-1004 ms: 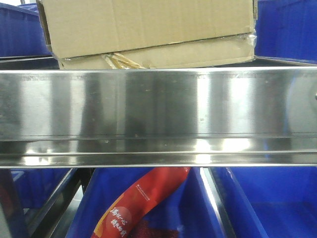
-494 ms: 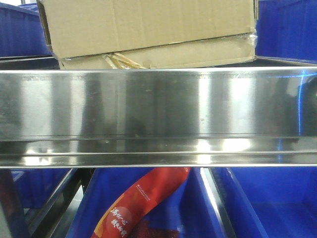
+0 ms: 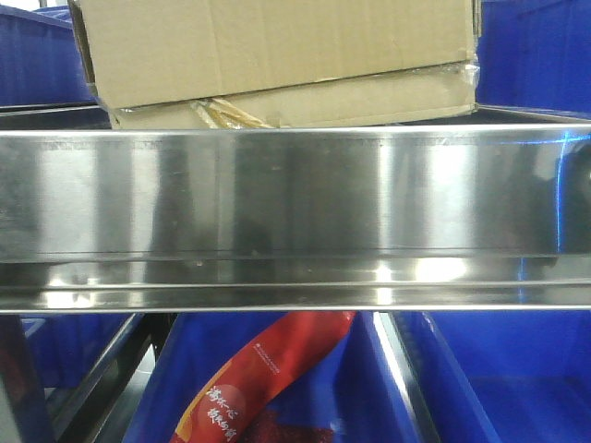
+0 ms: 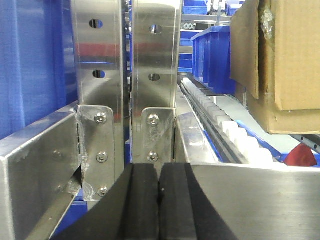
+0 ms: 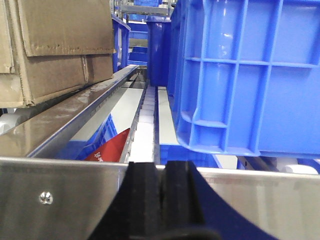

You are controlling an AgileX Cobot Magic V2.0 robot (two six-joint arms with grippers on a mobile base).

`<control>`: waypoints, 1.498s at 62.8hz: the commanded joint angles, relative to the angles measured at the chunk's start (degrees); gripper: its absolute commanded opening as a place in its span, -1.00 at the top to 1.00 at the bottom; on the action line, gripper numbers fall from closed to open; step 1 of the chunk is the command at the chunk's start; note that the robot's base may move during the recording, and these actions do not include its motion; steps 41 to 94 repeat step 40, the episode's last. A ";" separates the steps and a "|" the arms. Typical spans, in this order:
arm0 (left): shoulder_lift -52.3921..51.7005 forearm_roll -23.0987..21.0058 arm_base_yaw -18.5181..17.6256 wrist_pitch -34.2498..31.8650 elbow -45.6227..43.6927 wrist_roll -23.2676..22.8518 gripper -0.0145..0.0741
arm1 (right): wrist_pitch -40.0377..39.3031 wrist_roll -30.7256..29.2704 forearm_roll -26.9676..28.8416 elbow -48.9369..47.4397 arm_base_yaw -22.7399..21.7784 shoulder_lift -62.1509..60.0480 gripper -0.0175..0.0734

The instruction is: Stack two boxes on right shelf middle

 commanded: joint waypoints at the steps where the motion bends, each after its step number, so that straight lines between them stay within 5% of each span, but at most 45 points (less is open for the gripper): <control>1: -0.29 -0.24 0.10 -0.91 -0.14 -0.04 0.92 | -1.41 -0.07 -0.46 0.12 -0.28 -0.38 0.95; 94: -0.29 -0.24 0.10 -0.91 -0.14 -0.04 0.92 | -1.41 -0.07 -0.46 0.12 -0.28 -0.38 0.95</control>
